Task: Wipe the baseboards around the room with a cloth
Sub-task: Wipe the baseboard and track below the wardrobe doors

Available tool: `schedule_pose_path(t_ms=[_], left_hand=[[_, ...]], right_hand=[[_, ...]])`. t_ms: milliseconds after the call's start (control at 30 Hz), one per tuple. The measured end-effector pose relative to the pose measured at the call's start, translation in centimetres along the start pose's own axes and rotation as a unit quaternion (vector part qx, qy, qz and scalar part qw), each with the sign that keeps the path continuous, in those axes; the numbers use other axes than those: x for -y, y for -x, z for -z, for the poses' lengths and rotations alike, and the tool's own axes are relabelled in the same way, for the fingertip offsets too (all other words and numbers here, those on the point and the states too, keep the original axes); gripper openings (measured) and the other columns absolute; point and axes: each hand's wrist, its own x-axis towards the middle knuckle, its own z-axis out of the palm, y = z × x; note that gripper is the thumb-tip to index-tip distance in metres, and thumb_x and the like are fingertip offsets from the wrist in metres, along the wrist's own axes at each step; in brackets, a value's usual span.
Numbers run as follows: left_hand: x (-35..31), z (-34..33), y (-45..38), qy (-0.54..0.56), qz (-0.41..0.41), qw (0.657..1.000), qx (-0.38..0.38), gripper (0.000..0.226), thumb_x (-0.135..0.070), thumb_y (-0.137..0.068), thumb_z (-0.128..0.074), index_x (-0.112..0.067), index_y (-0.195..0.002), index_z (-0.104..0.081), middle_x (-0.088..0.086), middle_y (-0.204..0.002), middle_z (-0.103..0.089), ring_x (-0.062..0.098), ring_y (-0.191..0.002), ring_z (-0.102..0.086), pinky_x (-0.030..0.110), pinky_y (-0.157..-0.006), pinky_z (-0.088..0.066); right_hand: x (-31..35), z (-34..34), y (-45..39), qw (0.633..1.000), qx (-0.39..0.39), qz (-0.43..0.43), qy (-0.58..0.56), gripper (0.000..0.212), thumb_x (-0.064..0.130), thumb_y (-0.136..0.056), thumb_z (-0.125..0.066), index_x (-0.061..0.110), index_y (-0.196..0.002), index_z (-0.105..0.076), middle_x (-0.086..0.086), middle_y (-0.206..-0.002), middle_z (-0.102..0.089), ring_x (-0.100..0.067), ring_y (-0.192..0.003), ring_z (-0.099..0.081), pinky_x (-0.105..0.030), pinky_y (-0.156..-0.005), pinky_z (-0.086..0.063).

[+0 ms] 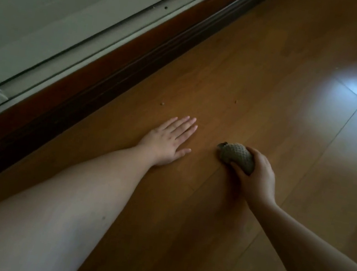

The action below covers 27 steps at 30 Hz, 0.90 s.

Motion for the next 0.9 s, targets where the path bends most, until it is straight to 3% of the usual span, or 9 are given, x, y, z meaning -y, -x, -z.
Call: schedule_pose_path(t_ms=[100,200,333,433,600,733,900], left_hand=[[0.6,-0.8,-1.7,0.053,0.043,0.997,-0.03,0.072,-0.06,-0.101,-0.012,-0.023,-0.158,0.012,-0.003,-0.166,0.016,0.013,-0.152,0.015,0.036,-0.122,0.011],[1.4,-0.9,-2.5,0.085,0.054,0.995,-0.031,0.071,-0.056,-0.101,-0.014,-0.022,-0.159,0.009,-0.004,-0.167,0.011,0.013,-0.153,0.012,0.037,-0.123,0.009],[2.1,-0.8,-3.0,0.103,0.038,0.993,-0.032,0.071,-0.051,-0.099,-0.02,-0.019,-0.159,-0.003,0.0,-0.168,-0.003,0.017,-0.154,-0.001,0.043,-0.124,-0.003],[2.1,-0.9,-2.7,0.112,0.029,0.993,-0.025,0.075,-0.048,-0.097,-0.033,-0.014,-0.159,-0.012,0.004,-0.167,-0.011,0.021,-0.153,-0.011,0.046,-0.122,-0.009],[1.9,-1.2,-2.4,0.108,0.017,0.994,-0.011,0.083,-0.051,-0.094,-0.04,-0.011,-0.159,-0.01,0.006,-0.168,-0.007,0.022,-0.152,-0.012,0.047,-0.121,-0.009],[2.1,-0.8,-2.2,0.094,0.011,0.995,0.011,0.083,-0.052,-0.094,-0.042,-0.012,-0.16,-0.01,0.006,-0.168,-0.005,0.021,-0.154,-0.005,0.045,-0.124,0.0],[2.1,-0.6,-2.5,0.106,0.018,0.994,0.011,0.082,-0.052,-0.093,-0.045,-0.012,-0.159,-0.017,0.007,-0.167,-0.012,0.021,-0.154,-0.009,0.045,-0.123,-0.006]], right_hand=[[0.8,0.5,-5.0,0.998,-0.053,0.02,-0.009,0.055,0.04,-0.087,-0.071,0.021,-0.135,-0.05,0.003,-0.127,-0.055,-0.015,-0.116,-0.051,-0.03,-0.096,-0.041],[2.0,0.4,-12.6,0.996,-0.08,0.022,-0.043,0.057,0.045,-0.088,-0.069,0.025,-0.137,-0.047,0.005,-0.131,-0.054,-0.012,-0.119,-0.051,-0.031,-0.1,-0.043],[3.9,-0.4,-22.4,0.996,-0.057,0.024,-0.063,0.062,0.049,-0.09,-0.064,0.029,-0.144,-0.041,0.007,-0.144,-0.046,-0.012,-0.131,-0.043,-0.036,-0.111,-0.038],[4.2,-0.3,-27.0,0.998,0.002,0.055,-0.001,0.065,0.053,-0.091,-0.06,0.031,-0.147,-0.035,0.01,-0.155,-0.034,-0.011,-0.143,-0.031,-0.037,-0.118,-0.028],[4.0,-0.6,-29.0,0.997,0.041,0.051,0.029,0.069,0.051,-0.093,-0.057,0.027,-0.151,-0.029,0.006,-0.158,-0.031,-0.011,-0.147,-0.024,-0.04,-0.12,-0.024],[4.2,-0.6,-29.1,0.996,0.04,0.066,0.04,0.068,0.045,-0.094,-0.057,0.018,-0.151,-0.029,-0.002,-0.157,-0.033,-0.017,-0.148,-0.022,-0.044,-0.12,-0.023],[4.0,-0.6,-29.5,0.993,0.036,0.097,0.05,0.068,0.04,-0.094,-0.059,0.013,-0.15,-0.03,-0.008,-0.155,-0.036,-0.022,-0.148,-0.022,-0.046,-0.12,-0.022]])
